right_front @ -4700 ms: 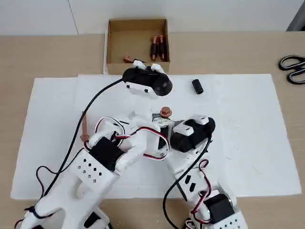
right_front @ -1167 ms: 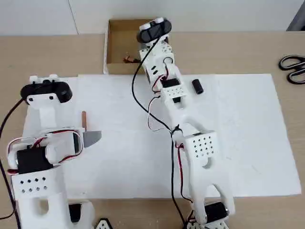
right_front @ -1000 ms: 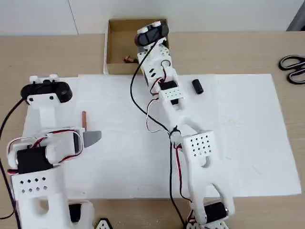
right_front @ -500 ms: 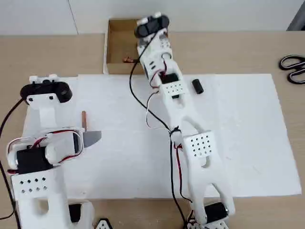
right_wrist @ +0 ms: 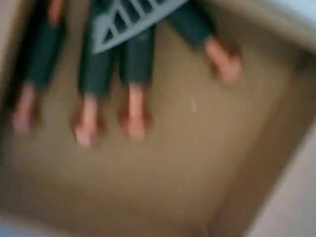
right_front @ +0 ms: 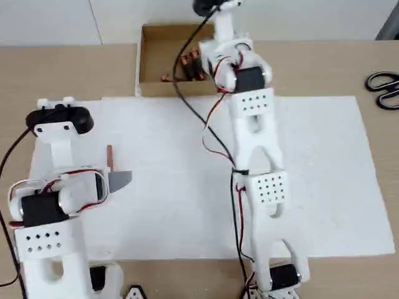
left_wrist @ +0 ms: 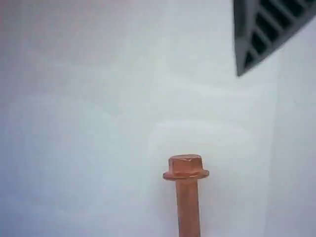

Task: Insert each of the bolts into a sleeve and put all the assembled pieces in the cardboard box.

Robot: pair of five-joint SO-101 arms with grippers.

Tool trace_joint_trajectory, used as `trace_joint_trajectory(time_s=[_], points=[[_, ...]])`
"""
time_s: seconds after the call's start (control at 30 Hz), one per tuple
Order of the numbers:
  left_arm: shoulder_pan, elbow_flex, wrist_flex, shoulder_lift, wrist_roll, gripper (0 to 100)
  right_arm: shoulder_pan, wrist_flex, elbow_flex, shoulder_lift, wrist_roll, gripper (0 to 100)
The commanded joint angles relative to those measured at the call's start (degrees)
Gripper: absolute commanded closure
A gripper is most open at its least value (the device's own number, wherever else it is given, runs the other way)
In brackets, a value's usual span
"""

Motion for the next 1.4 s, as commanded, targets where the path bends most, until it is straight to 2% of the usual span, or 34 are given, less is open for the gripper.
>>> trace_joint_trajectory(time_s=[0.0, 0.13, 0.43, 0.6, 0.87, 1.2, 1.37], points=[[-0.44, -0.22, -0.18, -0.97, -0.44, 65, 1.01, 12.7, -3.08, -14.37, 0.26, 81.1], [-0.44, -0.22, -0.09, -0.97, -0.44, 65, 1.36, 22.29, -2.99, -23.25, 0.26, 81.1], [-0.35, -0.22, -0.09, -0.97, -0.44, 65, 3.82, 23.16, -1.05, -38.64, 0.35, 81.2], [-0.35, -0.22, -0.09, -0.97, -0.44, 65, 3.91, 23.16, 14.95, -49.36, 0.35, 81.2], [-0.44, -0.22, -0.09, -0.97, -0.44, 65, 4.97, 22.37, 50.9, -70.37, 0.26, 81.1], [-0.44, -0.13, -0.18, -0.97, -0.53, 65, 15.96, 21.67, 72.97, -83.91, 0.35, 81.1], [-0.44, -0.13, -0.18, -0.97, -0.53, 65, 17.1, 19.82, 87.21, -86.9, 0.53, 81.1]])
